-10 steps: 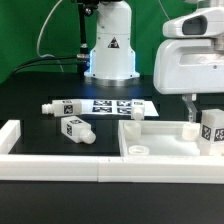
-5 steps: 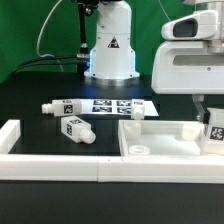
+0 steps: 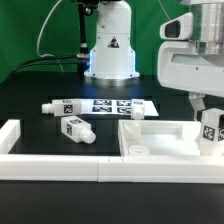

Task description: Assemble one leg

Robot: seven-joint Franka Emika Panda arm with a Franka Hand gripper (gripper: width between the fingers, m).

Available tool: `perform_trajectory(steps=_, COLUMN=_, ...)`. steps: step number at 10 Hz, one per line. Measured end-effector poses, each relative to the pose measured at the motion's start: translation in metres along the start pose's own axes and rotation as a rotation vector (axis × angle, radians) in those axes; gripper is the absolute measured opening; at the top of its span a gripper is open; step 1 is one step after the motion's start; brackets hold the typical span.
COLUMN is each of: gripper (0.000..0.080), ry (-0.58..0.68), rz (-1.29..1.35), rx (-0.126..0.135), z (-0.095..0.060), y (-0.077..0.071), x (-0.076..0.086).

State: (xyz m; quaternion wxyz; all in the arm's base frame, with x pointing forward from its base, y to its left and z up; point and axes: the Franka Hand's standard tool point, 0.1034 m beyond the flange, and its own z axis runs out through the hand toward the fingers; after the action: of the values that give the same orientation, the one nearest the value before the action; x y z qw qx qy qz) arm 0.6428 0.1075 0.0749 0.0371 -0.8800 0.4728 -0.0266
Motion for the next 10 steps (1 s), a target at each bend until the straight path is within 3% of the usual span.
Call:
perform_trajectory(steps=1, gripper=0.0290, ry=-0.019, rz=0.211, rx=0.003, z=0.0002, y=0.0012, x=0.0000)
perform_trajectory(steps=5, gripper=0.0290, ry=-0.034, rz=0.437, rx=0.005, z=0.0001, y=0.0017, x=0.0003)
perform_trajectory(steps=10, gripper=0.0291, ry=-0.093, rz=0.949, rx=0.010, z=0.0005, y=0.0033, x=0.0003)
